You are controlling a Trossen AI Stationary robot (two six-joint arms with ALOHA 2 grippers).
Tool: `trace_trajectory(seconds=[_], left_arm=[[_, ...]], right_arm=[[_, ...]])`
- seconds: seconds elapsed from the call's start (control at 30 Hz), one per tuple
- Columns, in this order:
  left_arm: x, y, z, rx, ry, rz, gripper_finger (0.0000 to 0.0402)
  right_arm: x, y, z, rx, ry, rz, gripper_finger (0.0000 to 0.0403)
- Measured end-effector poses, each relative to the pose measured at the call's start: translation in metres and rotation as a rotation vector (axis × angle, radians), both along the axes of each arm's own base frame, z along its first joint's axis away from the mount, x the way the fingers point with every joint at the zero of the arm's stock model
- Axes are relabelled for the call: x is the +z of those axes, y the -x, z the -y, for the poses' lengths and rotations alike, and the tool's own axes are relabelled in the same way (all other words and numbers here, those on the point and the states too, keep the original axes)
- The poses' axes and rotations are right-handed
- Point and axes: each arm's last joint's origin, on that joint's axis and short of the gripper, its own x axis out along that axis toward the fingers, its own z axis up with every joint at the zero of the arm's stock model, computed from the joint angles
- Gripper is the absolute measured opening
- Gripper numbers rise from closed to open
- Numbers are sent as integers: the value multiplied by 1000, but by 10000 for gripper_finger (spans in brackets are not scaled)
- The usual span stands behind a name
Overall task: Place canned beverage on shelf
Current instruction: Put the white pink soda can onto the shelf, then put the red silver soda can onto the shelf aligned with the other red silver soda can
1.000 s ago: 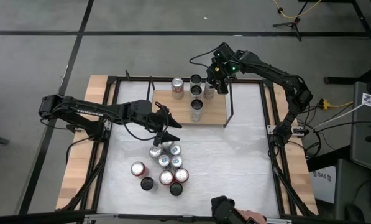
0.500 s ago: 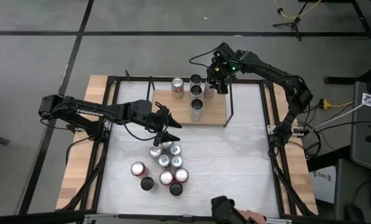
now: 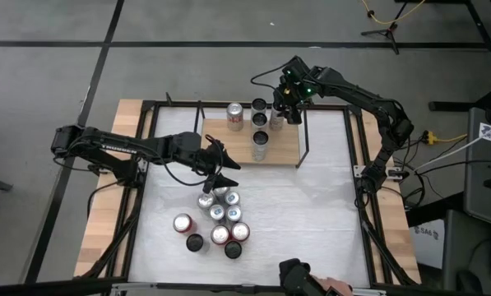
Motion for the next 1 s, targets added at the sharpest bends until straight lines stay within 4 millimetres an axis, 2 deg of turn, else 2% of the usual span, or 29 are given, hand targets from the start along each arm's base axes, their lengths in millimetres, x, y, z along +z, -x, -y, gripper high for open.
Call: trace_trajectory(seconds=[0.47,0.8,1.0], left_arm=[[0,0,0,0,0,0,341],[0,0,0,0,0,-1,341],[0,0,0,0,0,-1,341]], right_arm=[[0,0,-1,8,-14,7,304],[0,0,1,-8,14,-2,391],[6,-2,2,-22,44,9,393]])
